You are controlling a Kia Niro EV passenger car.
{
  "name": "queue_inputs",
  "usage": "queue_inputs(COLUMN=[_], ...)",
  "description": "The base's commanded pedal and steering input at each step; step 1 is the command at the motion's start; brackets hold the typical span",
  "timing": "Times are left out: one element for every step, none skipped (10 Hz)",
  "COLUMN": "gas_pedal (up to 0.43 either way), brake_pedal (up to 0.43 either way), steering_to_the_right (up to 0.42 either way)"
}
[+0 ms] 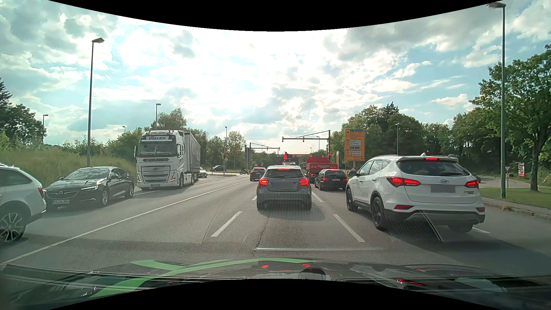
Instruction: Follow the waypoints while adhering to traffic rules and regulations
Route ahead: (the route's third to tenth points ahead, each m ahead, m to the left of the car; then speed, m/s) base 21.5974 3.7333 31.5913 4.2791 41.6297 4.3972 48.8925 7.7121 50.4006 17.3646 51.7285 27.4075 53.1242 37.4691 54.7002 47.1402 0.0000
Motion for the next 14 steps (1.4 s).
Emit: queue_inputs(gas_pedal=[0.0,0.0,0.0,0.0,0.0,0.0,0.0,0.0,0.0,0.0,0.0,0.0,0.0,0.0], brake_pedal=[0.549,0.555,0.549,0.549,0.549,0.555,0.549,0.549,0.555,0.549,0.549,0.549,0.549,0.549], steering_to_the_right=[-0.008,-0.008,-0.008,-0.008,-0.008,-0.008,-0.008,-0.008,-0.008,-0.008,-0.008,-0.008,-0.008,-0.008])
